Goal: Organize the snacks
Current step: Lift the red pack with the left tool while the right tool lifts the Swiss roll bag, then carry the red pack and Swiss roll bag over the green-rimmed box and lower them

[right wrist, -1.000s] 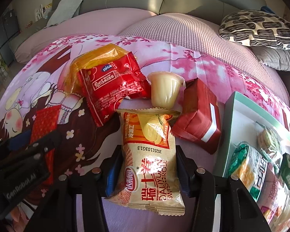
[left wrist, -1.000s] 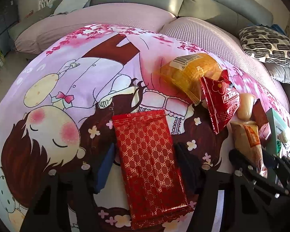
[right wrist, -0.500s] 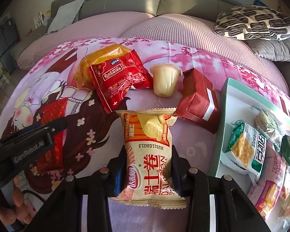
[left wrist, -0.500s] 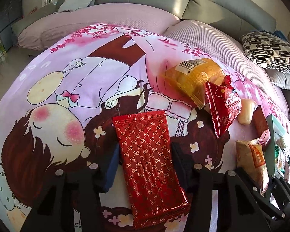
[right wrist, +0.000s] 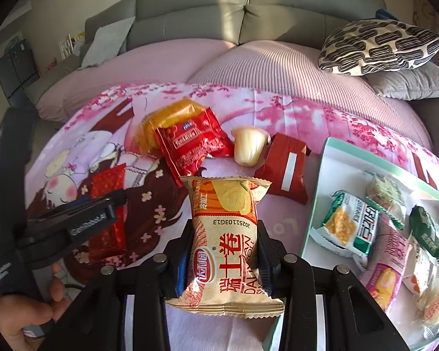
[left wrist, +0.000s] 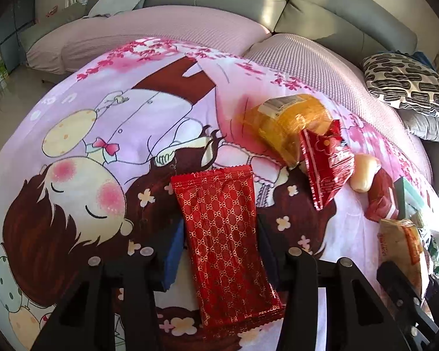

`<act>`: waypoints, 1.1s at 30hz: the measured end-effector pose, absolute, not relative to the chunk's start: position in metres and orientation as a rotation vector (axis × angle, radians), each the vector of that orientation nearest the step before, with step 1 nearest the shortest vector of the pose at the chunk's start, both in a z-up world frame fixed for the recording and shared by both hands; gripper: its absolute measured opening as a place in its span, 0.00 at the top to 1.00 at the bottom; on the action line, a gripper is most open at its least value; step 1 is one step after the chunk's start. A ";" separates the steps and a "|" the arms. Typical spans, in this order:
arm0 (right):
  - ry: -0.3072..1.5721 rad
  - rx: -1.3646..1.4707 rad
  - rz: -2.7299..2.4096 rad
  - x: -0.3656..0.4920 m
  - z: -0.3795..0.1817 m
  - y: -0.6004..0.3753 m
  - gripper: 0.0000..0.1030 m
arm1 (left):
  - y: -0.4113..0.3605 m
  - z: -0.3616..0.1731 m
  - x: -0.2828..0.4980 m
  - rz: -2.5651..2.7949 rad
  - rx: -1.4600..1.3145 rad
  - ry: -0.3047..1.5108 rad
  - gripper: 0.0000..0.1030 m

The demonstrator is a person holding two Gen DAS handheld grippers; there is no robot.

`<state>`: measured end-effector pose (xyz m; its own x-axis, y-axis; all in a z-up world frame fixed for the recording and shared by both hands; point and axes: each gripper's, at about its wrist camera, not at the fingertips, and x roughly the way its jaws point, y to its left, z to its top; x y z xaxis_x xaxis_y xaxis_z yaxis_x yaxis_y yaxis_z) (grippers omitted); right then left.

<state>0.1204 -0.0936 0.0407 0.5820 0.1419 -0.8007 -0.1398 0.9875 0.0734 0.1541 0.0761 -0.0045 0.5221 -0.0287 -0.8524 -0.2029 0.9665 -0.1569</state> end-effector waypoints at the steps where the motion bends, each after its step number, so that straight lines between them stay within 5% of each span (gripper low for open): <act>1: 0.929 0.007 0.161 0.118 0.043 -0.095 0.61 | 0.075 -0.003 0.154 0.103 -0.248 1.014 0.53; 33: 0.819 0.174 0.007 0.090 0.085 -0.184 0.61 | 0.046 0.079 0.120 0.044 -0.160 0.795 0.54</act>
